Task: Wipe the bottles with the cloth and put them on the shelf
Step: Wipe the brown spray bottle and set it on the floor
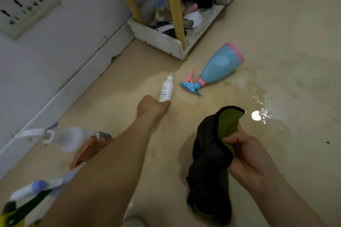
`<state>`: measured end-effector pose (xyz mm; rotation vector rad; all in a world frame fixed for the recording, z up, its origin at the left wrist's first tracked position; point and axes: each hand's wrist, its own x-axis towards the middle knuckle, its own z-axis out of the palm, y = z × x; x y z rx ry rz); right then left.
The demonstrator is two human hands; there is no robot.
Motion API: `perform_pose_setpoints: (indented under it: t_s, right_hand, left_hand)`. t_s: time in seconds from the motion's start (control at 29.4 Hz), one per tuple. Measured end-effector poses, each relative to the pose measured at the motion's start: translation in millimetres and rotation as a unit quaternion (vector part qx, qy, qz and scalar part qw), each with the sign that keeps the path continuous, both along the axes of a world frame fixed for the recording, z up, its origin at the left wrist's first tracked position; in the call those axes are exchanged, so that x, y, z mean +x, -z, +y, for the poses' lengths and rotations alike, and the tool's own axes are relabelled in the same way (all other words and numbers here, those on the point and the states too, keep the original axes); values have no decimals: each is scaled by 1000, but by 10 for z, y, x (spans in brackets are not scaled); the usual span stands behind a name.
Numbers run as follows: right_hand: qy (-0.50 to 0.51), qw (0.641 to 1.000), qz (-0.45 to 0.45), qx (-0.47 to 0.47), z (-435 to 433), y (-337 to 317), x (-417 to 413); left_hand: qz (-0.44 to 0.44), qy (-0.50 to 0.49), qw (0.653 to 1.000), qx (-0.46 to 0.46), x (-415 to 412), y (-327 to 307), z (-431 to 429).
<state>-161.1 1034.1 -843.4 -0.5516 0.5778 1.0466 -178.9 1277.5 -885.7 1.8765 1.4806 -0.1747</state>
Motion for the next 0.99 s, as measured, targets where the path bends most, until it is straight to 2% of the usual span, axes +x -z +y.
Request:
perform_pose_setpoints:
  t_s: [0.07,0.1,0.14,0.17,0.24,0.27,0.34,0.37,0.44,0.51,0.58,0.65,0.71,0.78,0.85,0.92,0.99]
  right_hand:
    - [-13,999,-31,14,-53,-239,34]
    - [-20,999,-33,23,-65,-394,14]
    - [-37,998,-52,14,-51,-512,-19]
    - [-61,989,-130,-36,-214,-952,-172]
    - [-105,941,-294,-131,-263,-1369,-342]
    - [-120,918,-342,-159,-316,-1498,-384]
    - [-153,894,-391,-154,-551,-1854,-436]
    - [-183,887,-406,-123,-701,-2009,-454]
    - [-246,871,-423,-46,-927,-2214,-478]
    - [-280,857,-432,10,-1032,-2371,-556]
    - [-291,855,-427,42,-1098,-2450,-637]
    - [-290,853,-431,46,-1168,-2539,-699]
    - [-291,838,-461,-8,-1230,-2637,-712]
    - [-313,789,-518,-107,-1259,-2693,-717]
    - [-314,714,-586,-220,-1258,-2698,-763]
    - [-256,653,-644,-306,-1178,-2676,-895]
    - [-169,610,-681,-368,-1050,-2629,-1122]
  left_hand:
    - [-116,-68,987,-93,-125,-375,-413]
    - [-156,-73,981,-93,-220,-573,-701]
    - [-187,-48,980,-54,-341,-743,-976]
    - [-218,-1,976,7,-589,-1233,-1411]
    - [-257,81,956,112,-871,-1745,-1922]
    - [-245,113,956,113,-965,-1896,-2032]
    - [-266,137,954,6,-1217,-2227,-1985]
    - [-315,113,940,-63,-1331,-2377,-1894]
    - [-392,63,910,-121,-1462,-2560,-1763]
    - [-379,104,903,-171,-1507,-2701,-1761]
    - [-332,146,895,-260,-1551,-2800,-1850]
    - [-328,142,886,-294,-1642,-2886,-1901]
    - [-363,107,885,-270,-1733,-2977,-1927]
    - [-384,60,888,-247,-1778,-3047,-1954]
    - [-397,7,880,-260,-1786,-3132,-2017]
    - [-433,-59,836,-331,-1803,-3238,-2134]
    - [-492,-86,764,-408,-1886,-3333,-2272]
